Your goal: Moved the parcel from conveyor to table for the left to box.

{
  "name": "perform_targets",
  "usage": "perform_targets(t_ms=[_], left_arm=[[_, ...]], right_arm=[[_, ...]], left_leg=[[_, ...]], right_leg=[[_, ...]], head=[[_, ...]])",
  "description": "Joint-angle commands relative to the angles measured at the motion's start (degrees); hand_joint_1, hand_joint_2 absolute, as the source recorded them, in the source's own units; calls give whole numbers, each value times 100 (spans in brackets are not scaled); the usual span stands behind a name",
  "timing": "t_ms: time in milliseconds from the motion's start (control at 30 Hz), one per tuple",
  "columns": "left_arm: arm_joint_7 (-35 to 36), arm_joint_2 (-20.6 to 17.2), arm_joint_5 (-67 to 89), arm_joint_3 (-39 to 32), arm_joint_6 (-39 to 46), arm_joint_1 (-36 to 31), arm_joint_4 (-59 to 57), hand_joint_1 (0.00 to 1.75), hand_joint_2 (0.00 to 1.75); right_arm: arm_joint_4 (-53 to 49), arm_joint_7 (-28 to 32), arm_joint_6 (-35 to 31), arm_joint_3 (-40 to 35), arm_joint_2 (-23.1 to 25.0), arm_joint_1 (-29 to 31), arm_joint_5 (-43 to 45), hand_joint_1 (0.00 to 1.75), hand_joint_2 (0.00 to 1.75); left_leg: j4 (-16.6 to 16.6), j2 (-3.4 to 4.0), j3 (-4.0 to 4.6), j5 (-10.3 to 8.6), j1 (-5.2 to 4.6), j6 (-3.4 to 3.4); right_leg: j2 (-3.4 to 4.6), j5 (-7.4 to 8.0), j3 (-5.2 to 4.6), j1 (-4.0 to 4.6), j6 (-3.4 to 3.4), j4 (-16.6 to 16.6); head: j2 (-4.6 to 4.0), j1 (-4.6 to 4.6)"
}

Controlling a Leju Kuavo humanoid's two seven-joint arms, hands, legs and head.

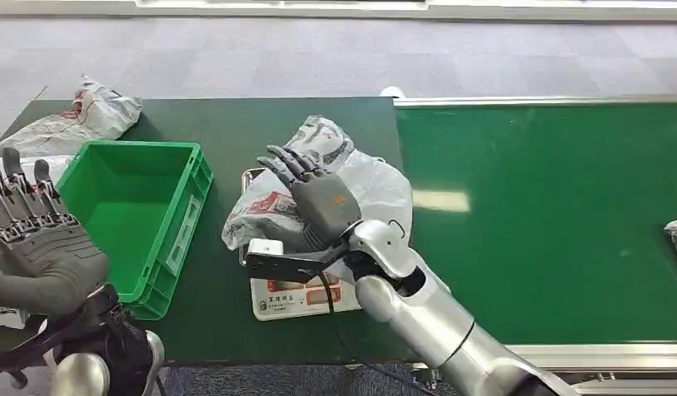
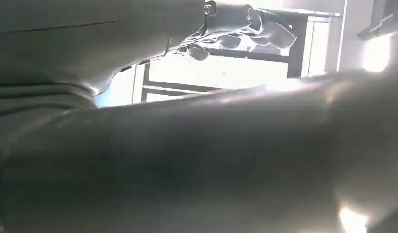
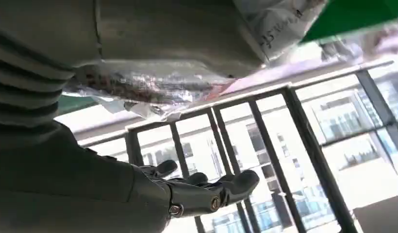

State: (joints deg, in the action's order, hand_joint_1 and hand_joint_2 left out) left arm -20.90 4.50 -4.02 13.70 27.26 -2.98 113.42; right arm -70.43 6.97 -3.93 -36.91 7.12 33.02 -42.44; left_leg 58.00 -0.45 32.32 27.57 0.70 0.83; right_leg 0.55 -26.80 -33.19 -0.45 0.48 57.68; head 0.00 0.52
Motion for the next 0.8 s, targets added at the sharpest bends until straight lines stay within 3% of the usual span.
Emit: perform_targets(t_ms=[33, 600, 667, 800], left_arm=[[-77, 215, 123, -219, 217, -138, -108, 0, 0], [-455, 255, -218, -260, 501, -50, -24, 0, 0], [-359, 222, 25, -207, 657, -77, -65, 0, 0], [-294, 185, 900, -107, 910, -99, -106, 0, 0]], right_arm=[[-1233, 151, -274, 885, -319, -503, 320, 0, 0], [-1649, 155, -646, 1128, -448, -766, 198, 0, 0], [-2076, 388, -803, 1295, -421, -961, 603, 0, 0], [-3645, 756, -1753, 1749, -437, -1568, 1002, 0, 0]], left_leg=[[-4, -12, 5, -9, -3, -7], [-10, -4, -5, -8, -4, -4], [-12, -5, -5, -10, -5, -5], [-1, -25, 7, -7, -4, -3]], right_leg=[[-21, 4, 1, -2, 1, -5], [-14, 7, 7, -1, -2, -10], [-16, 8, 7, -1, -2, -12], [-32, -1, 0, -3, -3, -1]], head=[[0, -2], [0, -2], [0, -2], [0, -2]])
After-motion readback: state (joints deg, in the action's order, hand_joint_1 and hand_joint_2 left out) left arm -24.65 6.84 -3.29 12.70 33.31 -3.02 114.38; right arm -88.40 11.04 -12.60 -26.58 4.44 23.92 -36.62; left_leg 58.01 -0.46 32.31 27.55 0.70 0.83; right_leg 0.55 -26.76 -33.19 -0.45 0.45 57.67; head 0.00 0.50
